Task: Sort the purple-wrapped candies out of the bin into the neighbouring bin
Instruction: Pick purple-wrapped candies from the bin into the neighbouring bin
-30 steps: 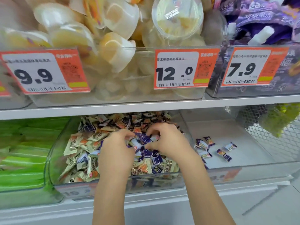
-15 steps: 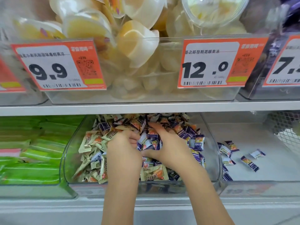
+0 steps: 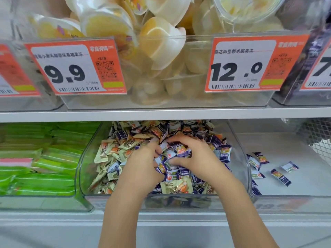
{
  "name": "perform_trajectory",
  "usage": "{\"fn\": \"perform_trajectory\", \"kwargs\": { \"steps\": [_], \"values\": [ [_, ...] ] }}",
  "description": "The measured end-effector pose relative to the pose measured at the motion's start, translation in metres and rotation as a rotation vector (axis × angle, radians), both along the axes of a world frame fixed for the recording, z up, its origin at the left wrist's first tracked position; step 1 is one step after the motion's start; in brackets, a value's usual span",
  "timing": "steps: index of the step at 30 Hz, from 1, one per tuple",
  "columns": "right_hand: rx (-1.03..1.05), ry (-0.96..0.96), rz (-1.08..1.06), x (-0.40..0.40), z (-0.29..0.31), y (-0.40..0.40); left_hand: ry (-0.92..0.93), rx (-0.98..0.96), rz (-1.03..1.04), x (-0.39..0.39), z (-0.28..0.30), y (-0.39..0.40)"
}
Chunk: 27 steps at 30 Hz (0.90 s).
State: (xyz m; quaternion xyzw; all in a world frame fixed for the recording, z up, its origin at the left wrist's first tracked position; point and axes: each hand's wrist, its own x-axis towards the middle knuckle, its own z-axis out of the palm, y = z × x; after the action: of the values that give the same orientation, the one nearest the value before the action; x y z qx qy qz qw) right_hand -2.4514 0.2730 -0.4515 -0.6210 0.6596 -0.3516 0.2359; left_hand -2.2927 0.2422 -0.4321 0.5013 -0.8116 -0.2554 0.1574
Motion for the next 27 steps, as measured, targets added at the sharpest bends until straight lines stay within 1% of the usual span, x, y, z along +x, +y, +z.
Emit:
{"fn": "perform_trajectory", "kwargs": {
  "steps": [2,3,6,8,10,13,15,17,20,22,24,27],
  "values": [
    [0.05,0.044,0.033,0.005,-0.001,-0.001,-0.069,-0.042,-0.037,-0.001,-0.001,-0.002],
    [0.029,0.064,0.026,0.008,-0.002,-0.003,-0.071,-0.058,-0.044,-0.001,-0.002,-0.003],
    [-0.108,0.01,-0.018,0.01,0.001,-0.005,0.024,-0.055,-0.039,0.001,-0.004,-0.003],
    [-0.138,-0.01,-0.037,0.008,0.006,-0.002,0.11,-0.059,-0.016,0.003,-0.003,-0.002],
    [-0.173,-0.052,-0.09,0.003,0.015,0.005,0.227,-0.105,0.025,0.002,0.001,-0.002],
    [-0.337,-0.123,-0.276,-0.007,0.03,0.021,0.421,-0.15,0.037,-0.004,0.01,0.002],
    [-0.437,-0.107,-0.47,-0.019,0.035,0.039,0.464,-0.129,-0.041,-0.014,0.012,0.009],
    [-0.493,-0.032,-0.645,-0.034,0.037,0.055,0.458,-0.102,-0.116,-0.024,0.011,0.016],
    [-0.449,-0.054,-0.811,-0.068,0.034,0.077,0.485,-0.075,-0.184,-0.039,0.011,0.025],
    [-0.387,-0.162,-0.835,-0.091,0.025,0.086,0.539,-0.042,-0.199,-0.046,0.01,0.028],
    [-0.329,-0.304,-0.792,-0.102,0.018,0.091,0.584,0.003,-0.199,-0.051,0.011,0.031],
    [-0.166,-0.275,-0.606,-0.108,0.012,0.097,0.583,0.051,-0.212,-0.058,0.012,0.031]
  ]
}}
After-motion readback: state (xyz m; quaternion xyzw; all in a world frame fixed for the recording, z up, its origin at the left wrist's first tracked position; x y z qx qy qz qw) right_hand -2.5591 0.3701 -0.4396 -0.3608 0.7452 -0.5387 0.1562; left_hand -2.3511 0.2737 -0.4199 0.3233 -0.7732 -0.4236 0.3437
